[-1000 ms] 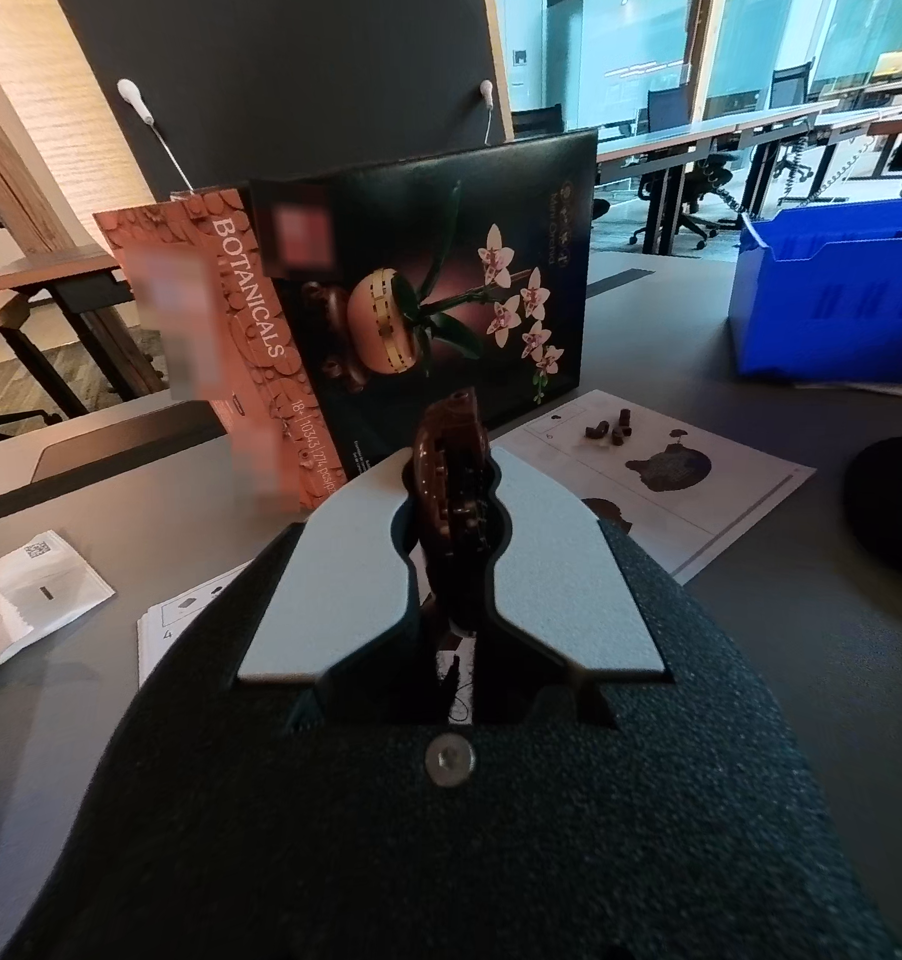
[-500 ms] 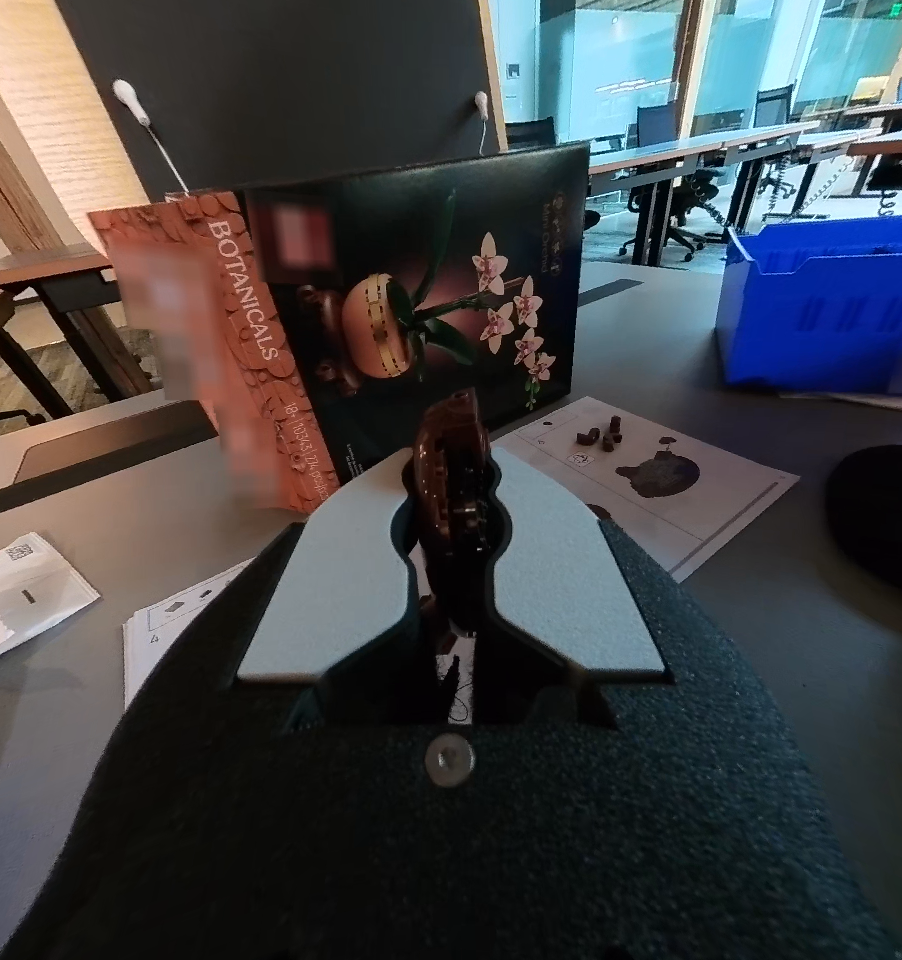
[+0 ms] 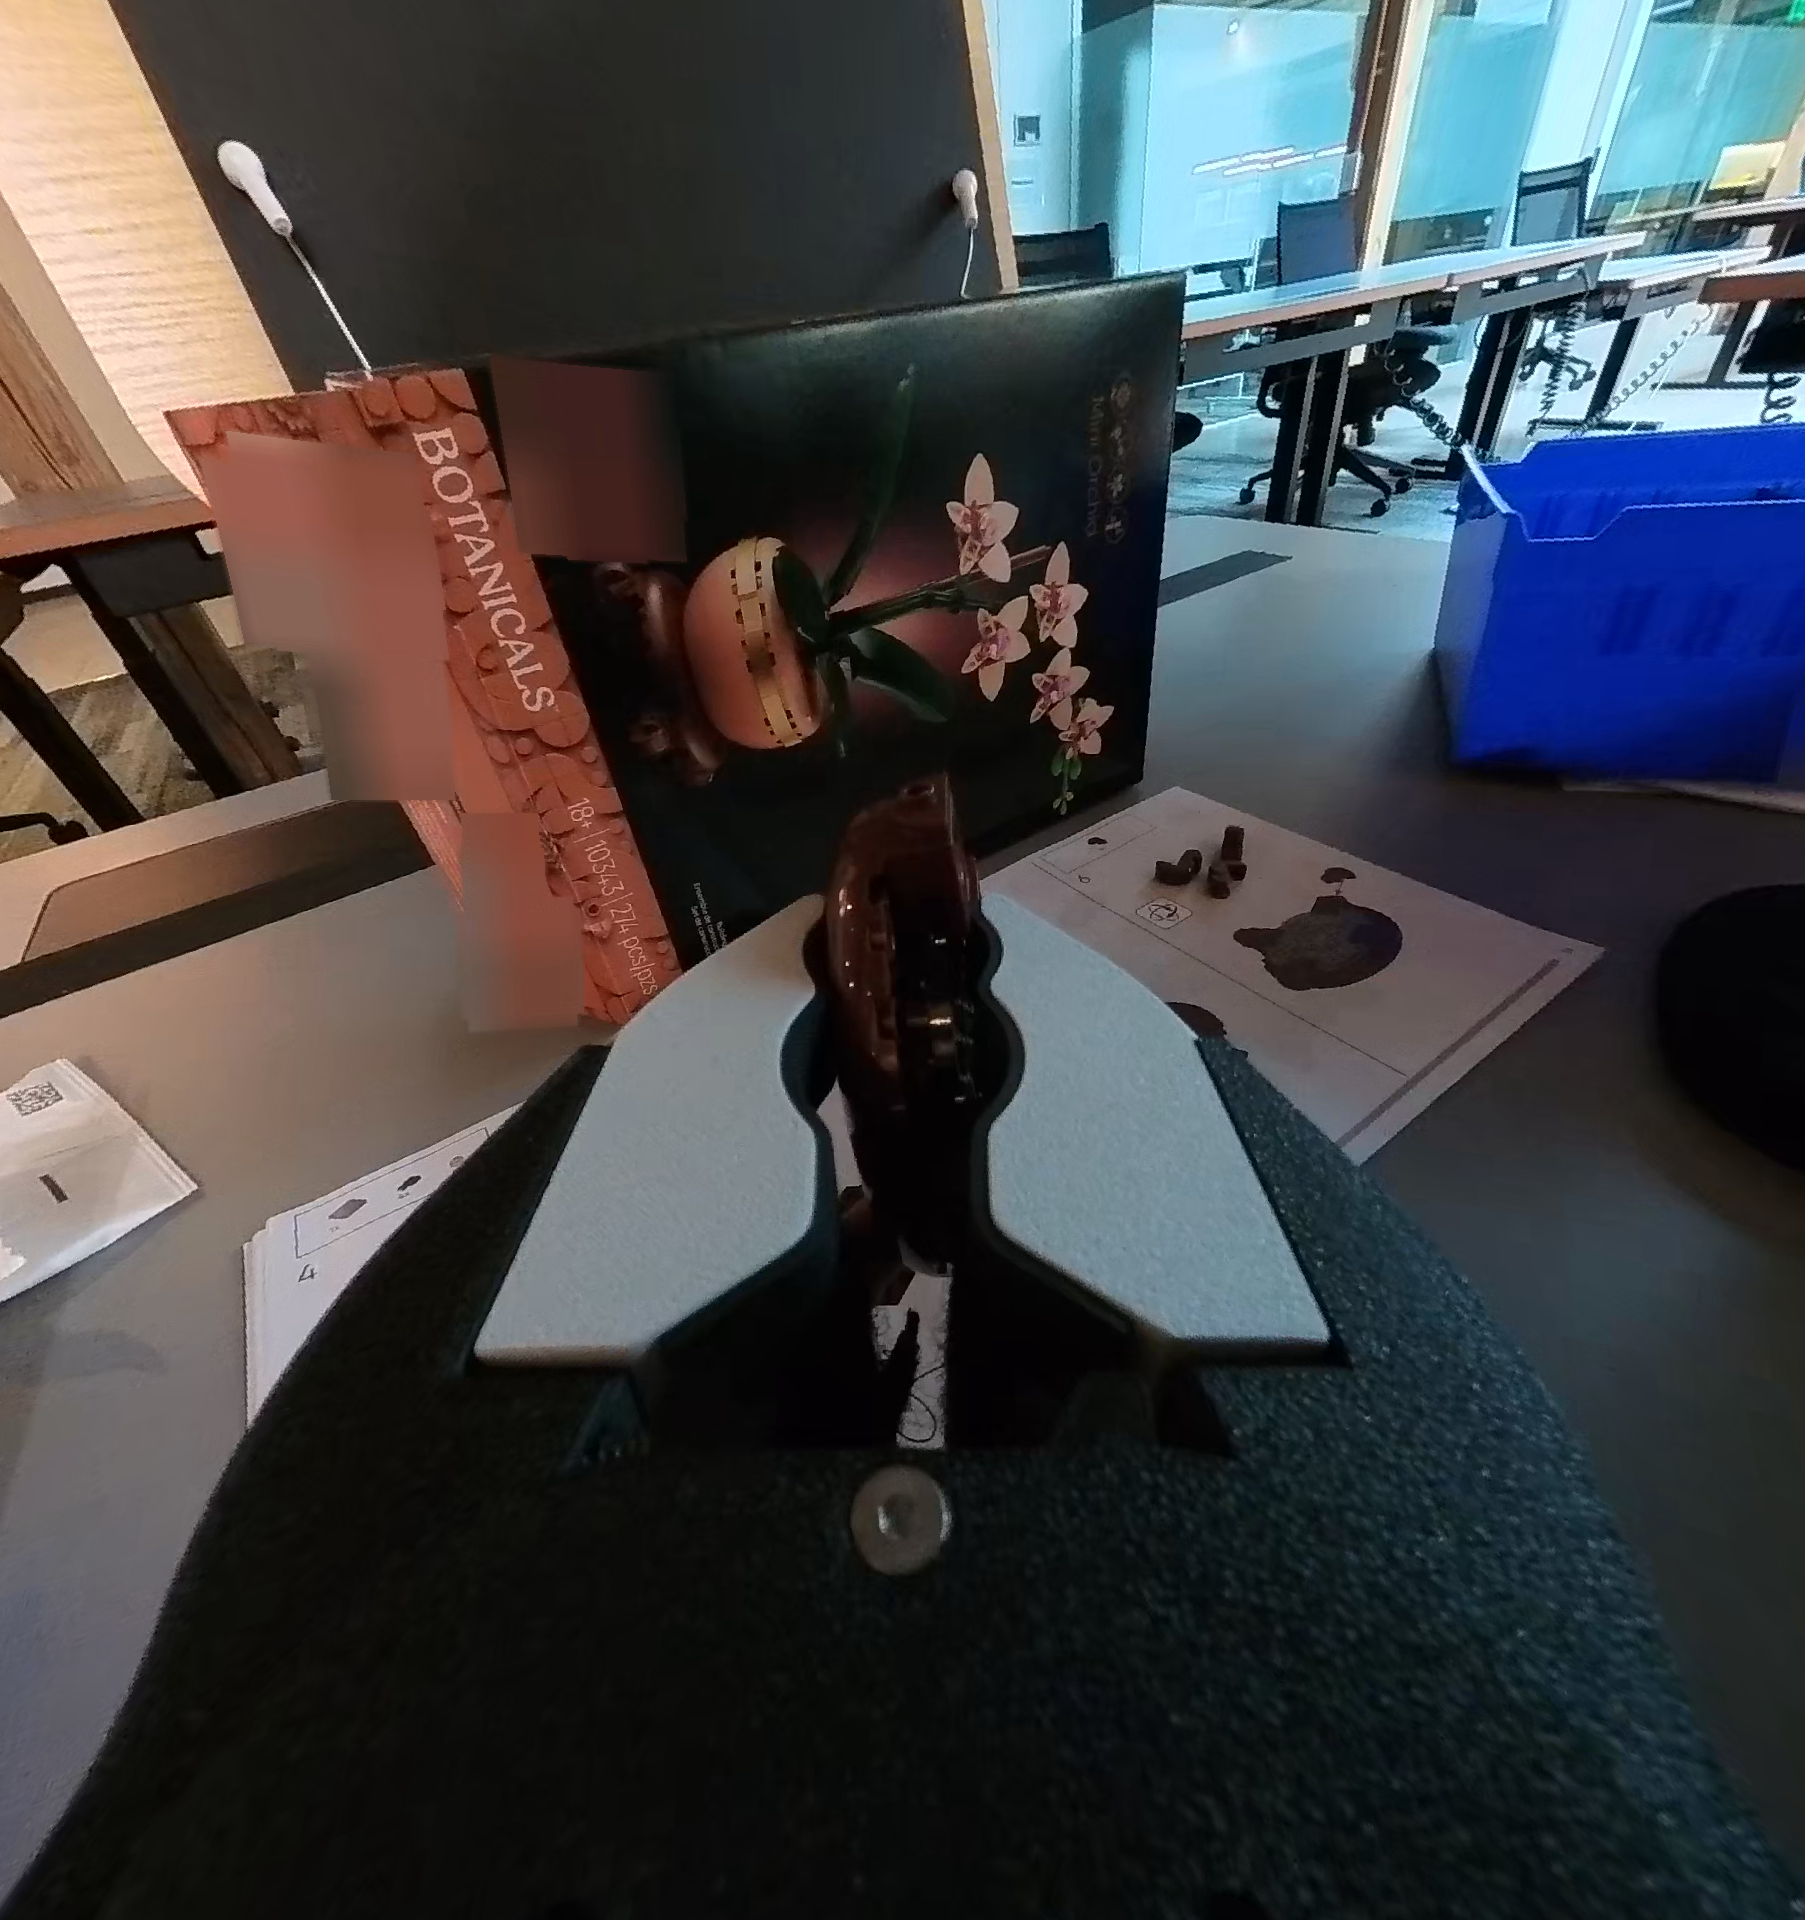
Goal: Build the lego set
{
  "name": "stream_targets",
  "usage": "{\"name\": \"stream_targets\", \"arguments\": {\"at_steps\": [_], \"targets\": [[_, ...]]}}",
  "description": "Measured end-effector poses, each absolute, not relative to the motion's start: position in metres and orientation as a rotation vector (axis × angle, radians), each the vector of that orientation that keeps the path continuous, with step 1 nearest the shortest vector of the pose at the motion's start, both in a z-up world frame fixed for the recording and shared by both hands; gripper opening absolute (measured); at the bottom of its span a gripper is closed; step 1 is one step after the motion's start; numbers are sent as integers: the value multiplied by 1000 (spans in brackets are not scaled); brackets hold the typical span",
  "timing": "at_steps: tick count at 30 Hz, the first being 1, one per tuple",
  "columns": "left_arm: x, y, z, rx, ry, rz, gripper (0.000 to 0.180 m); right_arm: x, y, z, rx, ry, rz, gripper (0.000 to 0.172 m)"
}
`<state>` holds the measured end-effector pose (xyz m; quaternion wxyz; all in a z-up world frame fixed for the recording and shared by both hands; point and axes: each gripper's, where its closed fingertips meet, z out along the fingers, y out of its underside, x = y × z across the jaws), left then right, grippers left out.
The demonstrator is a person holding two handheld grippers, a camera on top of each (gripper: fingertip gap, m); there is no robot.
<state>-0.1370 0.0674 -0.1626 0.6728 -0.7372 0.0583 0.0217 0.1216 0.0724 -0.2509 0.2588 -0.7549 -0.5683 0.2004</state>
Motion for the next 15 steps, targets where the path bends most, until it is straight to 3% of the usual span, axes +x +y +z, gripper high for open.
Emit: {"name": "stream_targets", "arguments": {"at_steps": [7, 15], "targets": [[-138, 67, -163, -1661, 125, 57, 22, 130, 79, -249, -1981, -1704, 561, 14], [-137, 69, -166, -1674, 141, 66, 22, 131, 73, -245, -2063, -1490, 605, 14]]}}
